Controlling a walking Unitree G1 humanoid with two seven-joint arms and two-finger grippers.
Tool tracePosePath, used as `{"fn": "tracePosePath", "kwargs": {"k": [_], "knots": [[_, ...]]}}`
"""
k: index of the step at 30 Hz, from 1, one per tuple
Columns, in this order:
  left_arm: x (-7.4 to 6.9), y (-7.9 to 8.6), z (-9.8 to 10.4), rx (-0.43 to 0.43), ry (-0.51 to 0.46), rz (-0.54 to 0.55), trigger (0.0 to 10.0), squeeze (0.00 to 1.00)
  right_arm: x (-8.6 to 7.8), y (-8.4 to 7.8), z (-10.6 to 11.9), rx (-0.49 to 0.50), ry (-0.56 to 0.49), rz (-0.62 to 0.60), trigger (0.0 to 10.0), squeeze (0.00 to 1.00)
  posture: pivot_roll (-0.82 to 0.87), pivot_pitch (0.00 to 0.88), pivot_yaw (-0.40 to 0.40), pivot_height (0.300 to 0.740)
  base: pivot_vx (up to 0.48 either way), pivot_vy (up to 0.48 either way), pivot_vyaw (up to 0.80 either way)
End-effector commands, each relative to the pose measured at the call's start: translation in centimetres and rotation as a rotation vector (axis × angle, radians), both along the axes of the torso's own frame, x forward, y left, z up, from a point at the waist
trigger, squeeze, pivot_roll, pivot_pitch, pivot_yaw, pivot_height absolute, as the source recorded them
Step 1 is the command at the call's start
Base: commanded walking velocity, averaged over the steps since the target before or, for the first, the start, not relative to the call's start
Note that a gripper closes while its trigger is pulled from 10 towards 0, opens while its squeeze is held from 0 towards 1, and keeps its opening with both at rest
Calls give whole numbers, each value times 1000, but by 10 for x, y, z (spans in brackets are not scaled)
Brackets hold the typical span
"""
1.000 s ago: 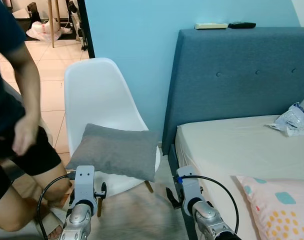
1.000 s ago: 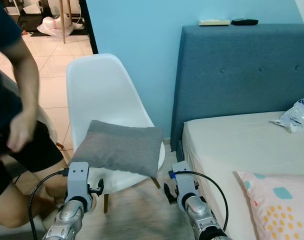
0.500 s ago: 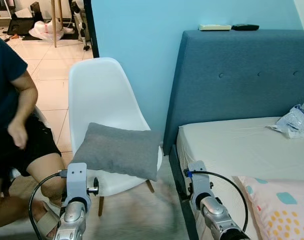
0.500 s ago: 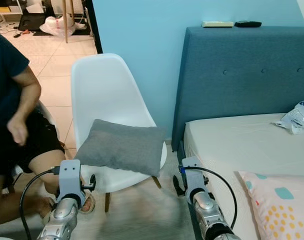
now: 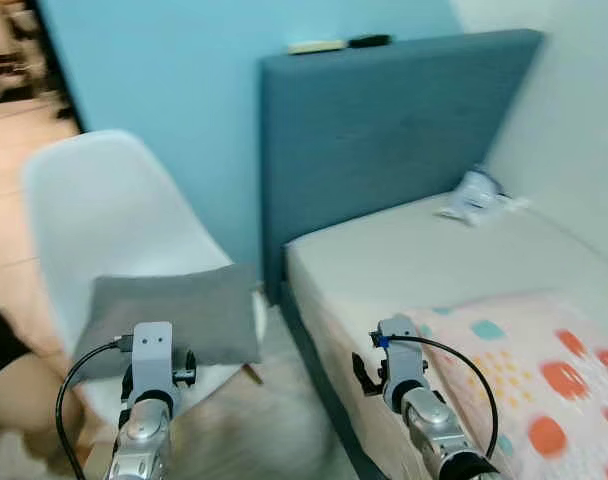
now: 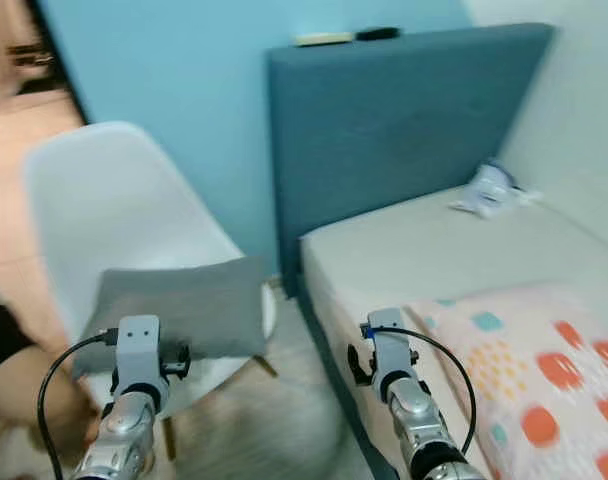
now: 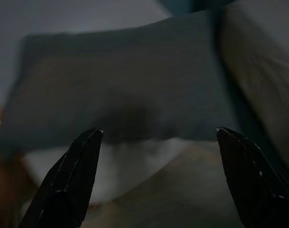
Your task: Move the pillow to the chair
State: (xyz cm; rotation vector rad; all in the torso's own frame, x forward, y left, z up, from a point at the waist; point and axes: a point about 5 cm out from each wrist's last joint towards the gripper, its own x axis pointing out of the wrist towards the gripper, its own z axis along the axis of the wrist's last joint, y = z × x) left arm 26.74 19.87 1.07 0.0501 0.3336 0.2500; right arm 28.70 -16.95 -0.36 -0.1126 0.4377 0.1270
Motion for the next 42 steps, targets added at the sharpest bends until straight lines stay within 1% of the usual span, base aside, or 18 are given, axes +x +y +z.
{"fn": "tracePosePath", "kwargs": {"k": [1,7,16,29,32,33,36,42], "knots": [[-3,-1,-5,7,25,-8,10000,0,-5,0,-6,16,29,-21,10000,0,52,47,-12,740,0,0,-800],[-4,-2,-7,6,33,-11,10000,0,-9,1,-9,41,51,-22,10000,0,45,45,-9,740,0,0,-800],[-7,-4,-10,1,44,-14,10000,0,-10,-4,-10,29,54,-28,10000,0,45,49,-16,740,0,0,-800],[-9,-4,-9,0,42,-24,10000,0,-11,-5,-10,21,39,-45,10000,0,47,50,-9,740,0,0,-800],[-8,-4,-9,0,43,-26,10000,0,-10,-6,-8,-4,26,-44,10000,0,46,51,-7,740,0,0,-800],[-8,-4,-8,6,43,-30,10000,0,-9,-7,-8,-29,26,-42,10000,0,47,50,-7,740,0,0,-800],[-8,-5,-8,14,42,-34,10000,0,-9,-7,-8,-32,26,-30,10000,0,48,48,-8,740,0,0,-800],[-7,-7,-8,18,42,-59,10000,0,-9,-6,-9,-16,46,-75,10000,0,48,48,-9,740,0,0,-794]]}}
